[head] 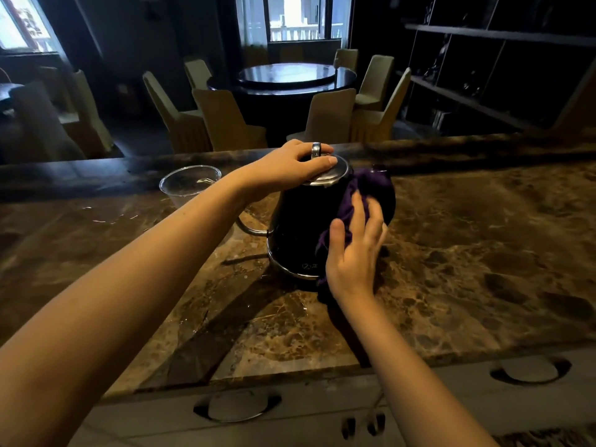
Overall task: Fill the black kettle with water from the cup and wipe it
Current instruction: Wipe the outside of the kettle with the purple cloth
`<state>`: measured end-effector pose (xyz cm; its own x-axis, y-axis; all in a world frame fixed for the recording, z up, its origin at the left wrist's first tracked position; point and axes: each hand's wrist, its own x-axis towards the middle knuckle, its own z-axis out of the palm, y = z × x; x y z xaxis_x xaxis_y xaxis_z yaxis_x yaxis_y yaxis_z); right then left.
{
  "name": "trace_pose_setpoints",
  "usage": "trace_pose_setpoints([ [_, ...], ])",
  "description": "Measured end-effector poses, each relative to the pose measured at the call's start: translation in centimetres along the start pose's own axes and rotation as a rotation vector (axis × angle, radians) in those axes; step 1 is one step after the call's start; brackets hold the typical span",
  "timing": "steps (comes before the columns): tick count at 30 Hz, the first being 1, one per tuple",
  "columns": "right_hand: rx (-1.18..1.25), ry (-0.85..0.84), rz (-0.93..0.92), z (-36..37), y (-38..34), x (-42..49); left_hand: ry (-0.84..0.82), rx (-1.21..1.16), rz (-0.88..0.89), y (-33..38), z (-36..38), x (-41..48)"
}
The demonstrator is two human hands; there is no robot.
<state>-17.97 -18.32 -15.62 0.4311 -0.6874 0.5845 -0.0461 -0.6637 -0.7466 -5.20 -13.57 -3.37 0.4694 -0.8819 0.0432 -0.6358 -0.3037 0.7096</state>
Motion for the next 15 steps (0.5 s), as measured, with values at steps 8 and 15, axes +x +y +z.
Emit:
trace_pose_setpoints([
  [8,-0.006,-0.153,0.172,-0.7,-1.4,-1.7,0.001,-0.086,0.07,0.2,0.3,-0.3],
  [15,-0.11,-0.218,-0.181,-2.4,-0.7,0.8,-0.009,-0.008,0.148,0.2,0.1,-0.2],
])
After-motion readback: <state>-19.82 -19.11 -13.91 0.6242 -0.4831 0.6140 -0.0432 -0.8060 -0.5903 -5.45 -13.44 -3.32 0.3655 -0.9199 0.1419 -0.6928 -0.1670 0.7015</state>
